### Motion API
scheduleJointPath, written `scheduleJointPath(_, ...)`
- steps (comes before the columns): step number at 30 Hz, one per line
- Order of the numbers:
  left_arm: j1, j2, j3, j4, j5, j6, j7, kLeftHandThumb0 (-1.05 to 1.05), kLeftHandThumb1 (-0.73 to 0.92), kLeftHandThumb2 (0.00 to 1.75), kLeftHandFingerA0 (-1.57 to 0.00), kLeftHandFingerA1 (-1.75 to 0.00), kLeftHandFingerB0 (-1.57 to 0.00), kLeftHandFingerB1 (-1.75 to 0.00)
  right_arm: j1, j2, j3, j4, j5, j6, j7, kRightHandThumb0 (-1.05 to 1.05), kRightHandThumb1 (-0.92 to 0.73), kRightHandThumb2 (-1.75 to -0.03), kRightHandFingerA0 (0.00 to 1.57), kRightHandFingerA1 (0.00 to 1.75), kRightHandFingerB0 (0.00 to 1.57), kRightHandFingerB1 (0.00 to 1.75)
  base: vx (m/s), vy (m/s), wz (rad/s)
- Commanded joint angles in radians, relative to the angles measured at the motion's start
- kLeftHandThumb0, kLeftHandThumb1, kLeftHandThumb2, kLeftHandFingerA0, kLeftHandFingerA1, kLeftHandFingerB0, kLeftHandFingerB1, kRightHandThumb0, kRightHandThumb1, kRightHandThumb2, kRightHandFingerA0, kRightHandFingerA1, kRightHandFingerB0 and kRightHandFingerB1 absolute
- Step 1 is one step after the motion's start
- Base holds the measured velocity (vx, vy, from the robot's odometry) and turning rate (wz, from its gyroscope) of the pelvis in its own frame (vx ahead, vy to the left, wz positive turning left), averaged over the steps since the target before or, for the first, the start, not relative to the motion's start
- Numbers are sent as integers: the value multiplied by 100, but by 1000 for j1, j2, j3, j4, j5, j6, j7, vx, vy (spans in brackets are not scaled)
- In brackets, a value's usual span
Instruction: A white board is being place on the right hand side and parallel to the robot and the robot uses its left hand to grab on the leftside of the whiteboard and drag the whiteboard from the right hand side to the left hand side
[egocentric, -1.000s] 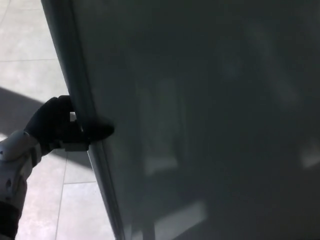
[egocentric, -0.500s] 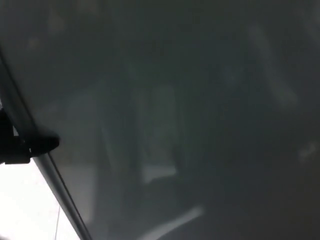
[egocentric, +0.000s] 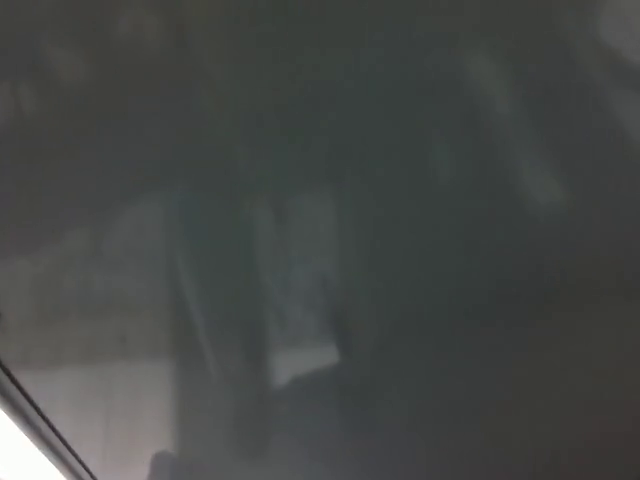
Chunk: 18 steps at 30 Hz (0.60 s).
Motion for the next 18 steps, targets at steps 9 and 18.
scheduleJointPath(9, 34, 226, -31, 99, 128, -143, 81, -3, 74, 62, -81, -78, -72, -59, 9, -17, 2, 4, -2, 0, -4, -34, -75, -74, 99, 100, 74, 89, 0, 0, 1)
scheduleJointPath(18, 31, 282, -24, 118, 138, -110, 58, -3, 77, 62, -80, -72, -72, -55, 10, -17, 4, 6, -4, 10, -6, -39, -76, -72, 99, 97, 74, 89, 0, 0, 0)
